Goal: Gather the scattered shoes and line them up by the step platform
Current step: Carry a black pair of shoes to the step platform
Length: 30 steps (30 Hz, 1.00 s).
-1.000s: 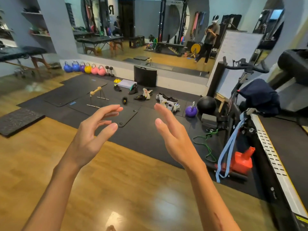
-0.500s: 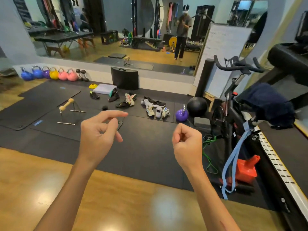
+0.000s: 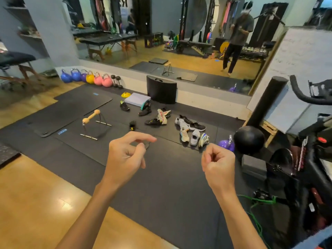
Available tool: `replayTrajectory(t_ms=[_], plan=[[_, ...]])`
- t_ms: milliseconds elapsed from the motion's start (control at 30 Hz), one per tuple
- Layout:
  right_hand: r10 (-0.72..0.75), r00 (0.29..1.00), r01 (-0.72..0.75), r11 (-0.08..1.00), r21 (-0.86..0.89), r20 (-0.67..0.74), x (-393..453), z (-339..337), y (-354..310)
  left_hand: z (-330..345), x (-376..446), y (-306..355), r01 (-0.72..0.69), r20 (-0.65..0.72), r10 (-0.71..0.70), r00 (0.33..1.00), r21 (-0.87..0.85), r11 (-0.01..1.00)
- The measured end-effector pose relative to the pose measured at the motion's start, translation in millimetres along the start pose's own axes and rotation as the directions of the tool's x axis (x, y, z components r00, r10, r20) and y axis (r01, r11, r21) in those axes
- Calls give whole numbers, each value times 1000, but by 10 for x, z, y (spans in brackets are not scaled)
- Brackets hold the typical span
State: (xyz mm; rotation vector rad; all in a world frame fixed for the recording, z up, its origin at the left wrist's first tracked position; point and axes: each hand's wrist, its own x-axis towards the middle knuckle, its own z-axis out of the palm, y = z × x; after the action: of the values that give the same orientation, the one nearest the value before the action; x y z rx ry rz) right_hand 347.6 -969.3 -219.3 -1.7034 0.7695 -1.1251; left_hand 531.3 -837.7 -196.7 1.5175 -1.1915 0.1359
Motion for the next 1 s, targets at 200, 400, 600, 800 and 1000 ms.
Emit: replayTrajectory(t_ms=[200, 400, 600, 800, 1000], plan=[[-6, 1000, 7, 999, 54, -3, 1183, 377, 425, 338, 731, -771, 48, -19, -46, 999, 82, 996], [20, 997, -24, 999, 38, 80, 2199, 1123, 904, 554, 1486, -1789, 115, -65, -113, 991, 30, 993], [36, 990, -46, 996, 70, 138, 3258, 1936, 1089, 589, 2561, -2632, 88, 9, -88, 996, -31, 996], [43, 965, -65, 995, 80, 257, 4253, 2330, 1437, 625, 3499, -3623, 95, 26, -99, 995, 118, 989], [84, 962, -85, 996, -6, 261, 5509, 2457, 2001, 842, 4191, -4362, 81, -121, -66, 990, 122, 989]])
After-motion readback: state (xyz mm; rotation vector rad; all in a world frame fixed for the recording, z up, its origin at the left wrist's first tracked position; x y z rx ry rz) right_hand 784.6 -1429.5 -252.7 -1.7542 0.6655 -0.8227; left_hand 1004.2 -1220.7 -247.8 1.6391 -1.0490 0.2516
